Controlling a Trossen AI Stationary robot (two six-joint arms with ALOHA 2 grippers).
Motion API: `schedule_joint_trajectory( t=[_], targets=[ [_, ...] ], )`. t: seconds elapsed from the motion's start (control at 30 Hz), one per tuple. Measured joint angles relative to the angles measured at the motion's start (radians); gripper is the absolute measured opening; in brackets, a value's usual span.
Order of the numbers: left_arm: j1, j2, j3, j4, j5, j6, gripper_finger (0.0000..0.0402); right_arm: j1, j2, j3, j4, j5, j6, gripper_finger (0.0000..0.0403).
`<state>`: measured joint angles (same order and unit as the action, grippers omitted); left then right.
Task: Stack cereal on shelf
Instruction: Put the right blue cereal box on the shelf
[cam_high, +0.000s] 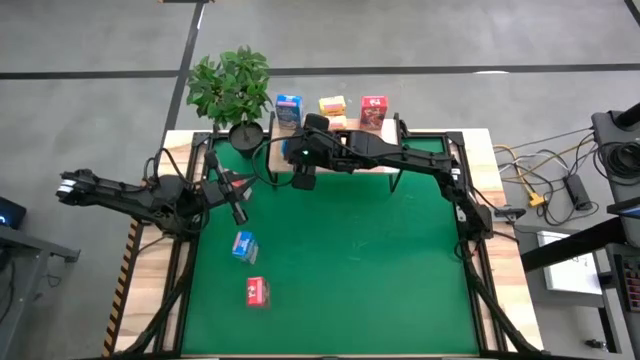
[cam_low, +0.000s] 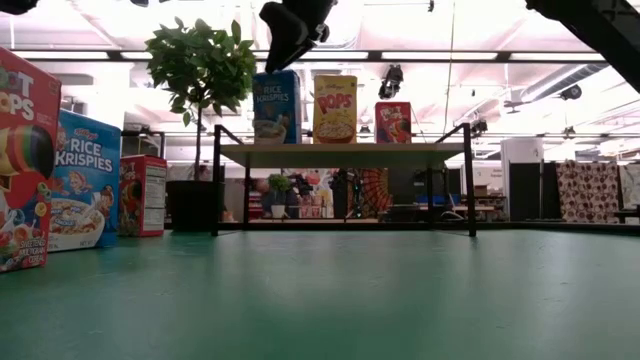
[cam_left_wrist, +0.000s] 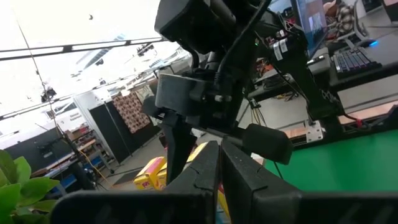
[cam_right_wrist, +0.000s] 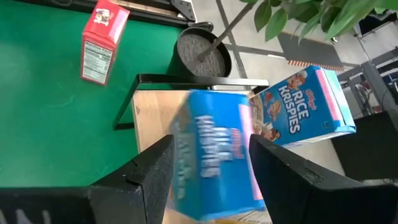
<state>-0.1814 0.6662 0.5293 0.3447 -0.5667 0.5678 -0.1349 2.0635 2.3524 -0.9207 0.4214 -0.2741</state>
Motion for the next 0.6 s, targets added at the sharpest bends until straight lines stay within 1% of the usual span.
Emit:
schedule_joint_trajectory(
  t=[0.37, 0.5, 0.6],
  targets=[
    [0.000, 0.006, 0.000, -0.004, 0.000, -0.004, 0.0000, 0.011, -0.063, 0.000, 0.013, 0.000, -0.006, 0.0199],
    [0.000, 0.016, 0.000, -0.001, 0.000, -0.004, 0.0000, 0.036, -0.112, 0.001, -0.008, -0.004, -0.007, 0.0199],
    [0.000, 0.023, -0.001, 0.001, 0.001, -0.004, 0.0000, 0.054, -0.142, 0.001, -0.056, -0.010, 0.015, 0.0199]
  ],
)
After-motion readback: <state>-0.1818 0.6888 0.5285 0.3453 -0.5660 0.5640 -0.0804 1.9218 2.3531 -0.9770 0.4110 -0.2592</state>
